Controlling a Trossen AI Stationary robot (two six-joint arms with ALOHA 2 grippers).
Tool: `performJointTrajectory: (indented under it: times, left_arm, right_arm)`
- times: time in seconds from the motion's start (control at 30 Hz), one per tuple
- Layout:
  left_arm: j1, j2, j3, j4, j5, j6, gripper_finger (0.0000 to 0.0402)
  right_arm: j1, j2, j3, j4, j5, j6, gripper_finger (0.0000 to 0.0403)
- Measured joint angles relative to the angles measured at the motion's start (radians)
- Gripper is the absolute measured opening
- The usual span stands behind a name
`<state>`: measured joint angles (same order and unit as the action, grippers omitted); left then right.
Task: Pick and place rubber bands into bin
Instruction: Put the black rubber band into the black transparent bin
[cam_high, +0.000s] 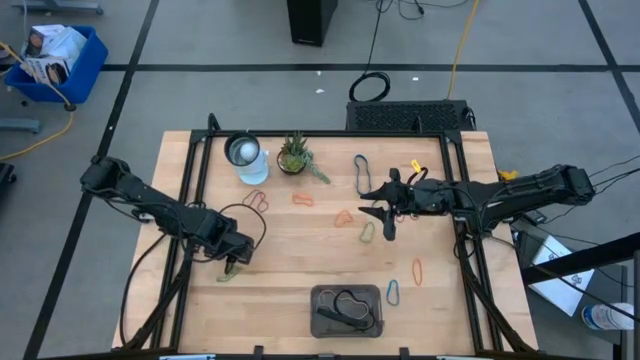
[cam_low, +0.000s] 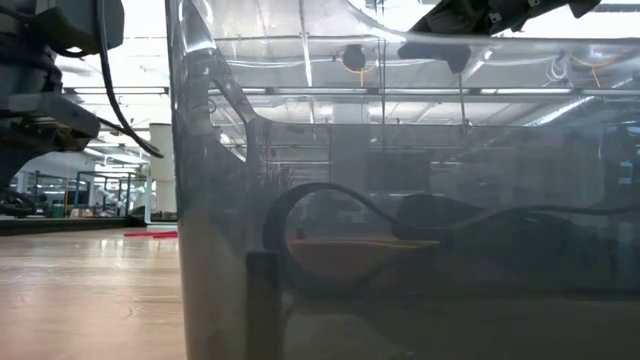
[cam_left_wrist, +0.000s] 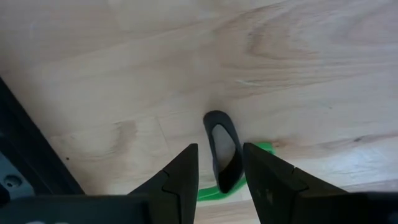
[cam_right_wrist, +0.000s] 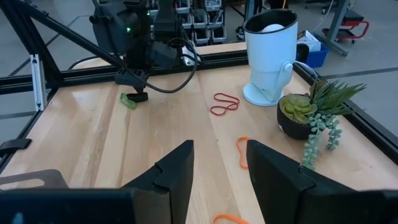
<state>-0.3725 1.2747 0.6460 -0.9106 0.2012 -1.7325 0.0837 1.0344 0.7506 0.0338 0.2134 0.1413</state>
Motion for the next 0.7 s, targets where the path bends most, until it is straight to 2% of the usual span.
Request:
performJointTrajectory:
  times: [0.27,0.7]
  left_arm:
    - [0.0,0.017,0.0,0.032,0.0,-0.001,0.0134]
    - [0.0,0.13,0.001,0.048,0.027,0.006,0.0134]
  right_arm:
    - [0.0,0.0,0.0,0.0,0.0,0.0,0.0141]
    - [0.0,0.0,0.0,-0.008,-0.001,0.003,0.0141]
